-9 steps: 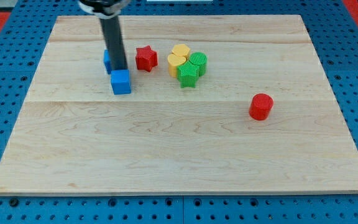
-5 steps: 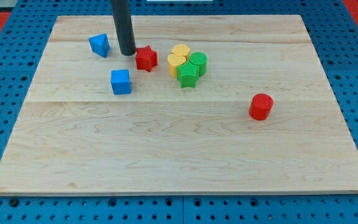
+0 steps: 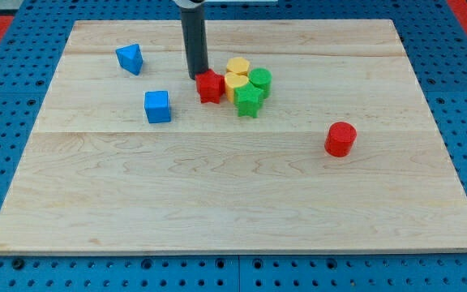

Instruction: Push red star towards bottom right

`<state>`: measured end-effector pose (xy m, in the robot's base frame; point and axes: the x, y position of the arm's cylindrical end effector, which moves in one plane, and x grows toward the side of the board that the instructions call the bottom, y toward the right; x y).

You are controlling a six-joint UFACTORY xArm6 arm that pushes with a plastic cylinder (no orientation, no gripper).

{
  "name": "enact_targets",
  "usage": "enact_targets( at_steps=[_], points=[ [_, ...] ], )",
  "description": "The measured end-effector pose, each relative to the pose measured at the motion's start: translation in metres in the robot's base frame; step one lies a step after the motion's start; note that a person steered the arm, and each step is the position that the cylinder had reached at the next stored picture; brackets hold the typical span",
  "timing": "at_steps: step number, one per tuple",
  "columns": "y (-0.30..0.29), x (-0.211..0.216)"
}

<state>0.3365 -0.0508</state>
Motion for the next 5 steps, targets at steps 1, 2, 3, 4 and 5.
enact_targets(
  at_steps=[1,2,3,4,5],
  points=[
    [0.002,0.029],
    [0.018,0.06],
    [0.042,0.085],
    [0.059,0.099],
    [0.083,0.114]
  ],
)
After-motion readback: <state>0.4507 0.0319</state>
